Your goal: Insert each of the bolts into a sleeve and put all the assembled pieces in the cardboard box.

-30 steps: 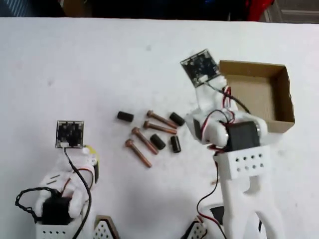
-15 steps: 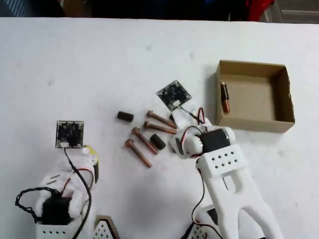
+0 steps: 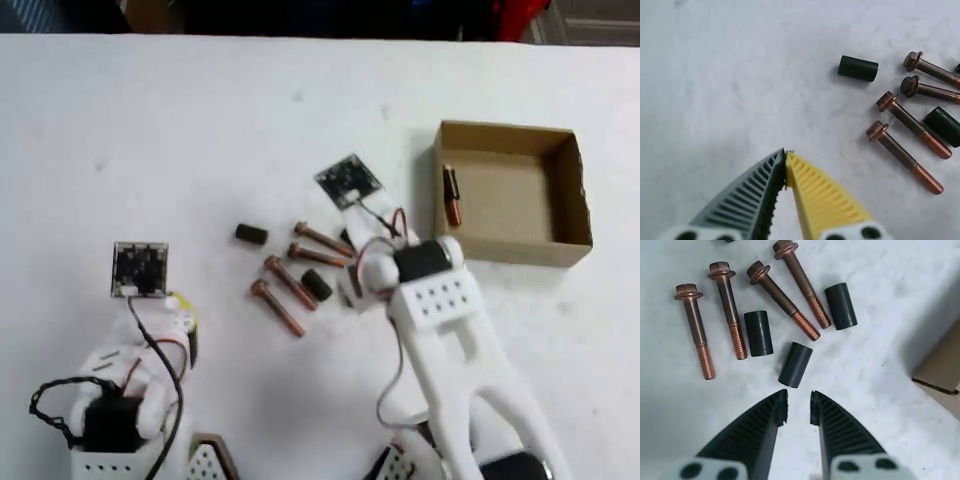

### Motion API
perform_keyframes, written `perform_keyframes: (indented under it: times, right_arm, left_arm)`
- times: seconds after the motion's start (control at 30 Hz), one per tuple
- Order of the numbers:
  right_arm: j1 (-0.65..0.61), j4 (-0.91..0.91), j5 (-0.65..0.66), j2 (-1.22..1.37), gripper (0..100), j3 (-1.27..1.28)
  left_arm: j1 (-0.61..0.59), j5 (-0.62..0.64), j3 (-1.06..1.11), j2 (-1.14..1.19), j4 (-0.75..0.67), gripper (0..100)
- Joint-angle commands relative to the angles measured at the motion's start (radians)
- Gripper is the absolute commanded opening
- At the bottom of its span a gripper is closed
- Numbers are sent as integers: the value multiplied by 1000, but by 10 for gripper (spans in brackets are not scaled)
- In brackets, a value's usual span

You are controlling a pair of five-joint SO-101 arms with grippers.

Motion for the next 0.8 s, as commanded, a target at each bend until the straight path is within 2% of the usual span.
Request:
perform_keyframes:
  times: [0.0,0.77]
  right_arm:
    - [-8,8,-52,122,91,-100]
    - [-18,-232,-71,519,92,-109]
  left_arm:
    - [2,-11,2,-2,12,23]
    - [2,-12,11,-2,9,23]
